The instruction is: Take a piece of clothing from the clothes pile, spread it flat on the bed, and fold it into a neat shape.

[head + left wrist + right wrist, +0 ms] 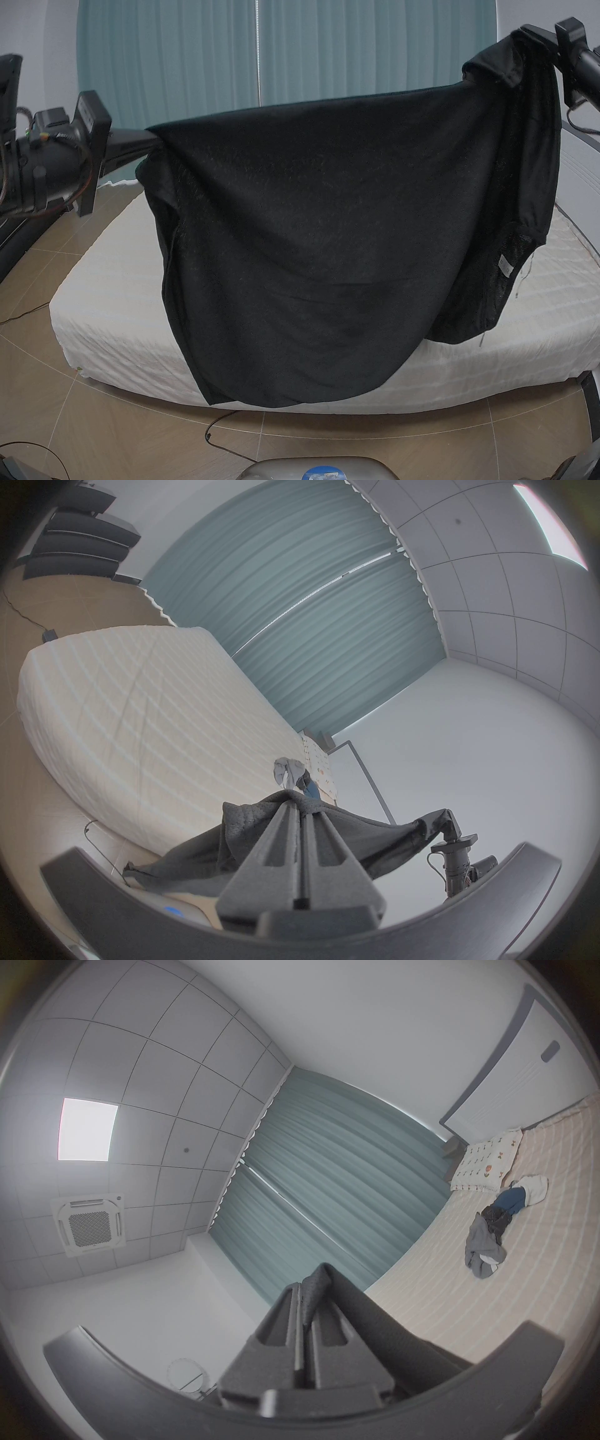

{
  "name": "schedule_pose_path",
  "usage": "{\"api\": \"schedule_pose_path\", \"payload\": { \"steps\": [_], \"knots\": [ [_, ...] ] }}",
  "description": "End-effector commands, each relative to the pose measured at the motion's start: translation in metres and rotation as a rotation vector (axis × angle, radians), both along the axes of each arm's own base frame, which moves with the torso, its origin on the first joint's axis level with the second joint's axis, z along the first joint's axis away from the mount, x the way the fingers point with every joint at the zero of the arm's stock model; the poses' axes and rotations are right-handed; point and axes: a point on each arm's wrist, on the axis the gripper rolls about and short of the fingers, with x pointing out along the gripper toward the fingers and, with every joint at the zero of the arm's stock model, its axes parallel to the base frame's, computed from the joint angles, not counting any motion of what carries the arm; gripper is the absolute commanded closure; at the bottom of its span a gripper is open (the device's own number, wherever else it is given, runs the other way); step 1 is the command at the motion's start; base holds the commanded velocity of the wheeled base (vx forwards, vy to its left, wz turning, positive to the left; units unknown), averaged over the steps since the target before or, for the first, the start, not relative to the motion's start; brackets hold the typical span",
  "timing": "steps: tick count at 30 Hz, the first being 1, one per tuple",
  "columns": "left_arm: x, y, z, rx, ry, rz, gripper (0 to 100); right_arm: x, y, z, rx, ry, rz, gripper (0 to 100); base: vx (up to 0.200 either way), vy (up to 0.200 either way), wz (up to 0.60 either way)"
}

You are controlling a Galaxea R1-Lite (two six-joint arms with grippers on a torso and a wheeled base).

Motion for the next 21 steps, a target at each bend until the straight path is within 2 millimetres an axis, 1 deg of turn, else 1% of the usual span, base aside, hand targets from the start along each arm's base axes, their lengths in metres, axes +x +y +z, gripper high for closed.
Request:
{"api": "schedule_pose_path", "payload": {
  "steps": [1,5,7,9,10,12,14,18,19,20,21],
  "knots": [
    [0.089,-0.012,-0.027,0.040,0.125,0.061,100,0.109,0.021,-0.048,-0.072,0.182,-0.074,100,0.000,0.000,0.00],
    [0.117,-0.013,-0.044,0.048,0.170,0.081,100,0.141,0.029,-0.070,-0.076,0.210,-0.079,100,0.200,0.000,0.00],
    [0.130,-0.014,-0.053,0.050,0.192,0.090,100,0.154,0.030,-0.079,-0.076,0.206,-0.090,100,0.200,0.000,0.00],
    [0.140,-0.015,-0.061,0.042,0.213,0.098,100,0.163,0.032,-0.085,-0.077,0.200,-0.094,100,0.200,0.000,0.00],
    [0.140,-0.015,-0.061,0.041,0.214,0.098,100,0.163,0.032,-0.085,-0.078,0.198,-0.095,100,0.200,0.000,0.00],
    [0.154,-0.015,-0.069,0.030,0.234,0.112,100,0.173,0.028,-0.092,-0.080,0.208,-0.110,100,0.200,0.000,0.00],
    [0.164,-0.015,-0.076,0.032,0.246,0.116,100,0.179,0.029,-0.098,-0.084,0.219,-0.111,100,0.200,0.000,0.00],
    [0.185,-0.018,-0.091,0.039,0.265,0.121,100,0.195,0.028,-0.116,-0.096,0.251,-0.122,100,0.200,0.000,0.00],
    [0.190,-0.019,-0.095,0.040,0.271,0.122,100,0.197,0.029,-0.118,-0.097,0.251,-0.119,100,0.200,0.000,0.00],
    [0.191,-0.019,-0.096,0.039,0.271,0.123,100,0.197,0.028,-0.118,-0.097,0.251,-0.119,100,0.200,0.000,0.00],
    [0.197,-0.021,-0.101,0.041,0.276,0.124,100,0.202,0.028,-0.123,-0.101,0.256,-0.118,100,0.200,0.000,0.00]
  ]
}}
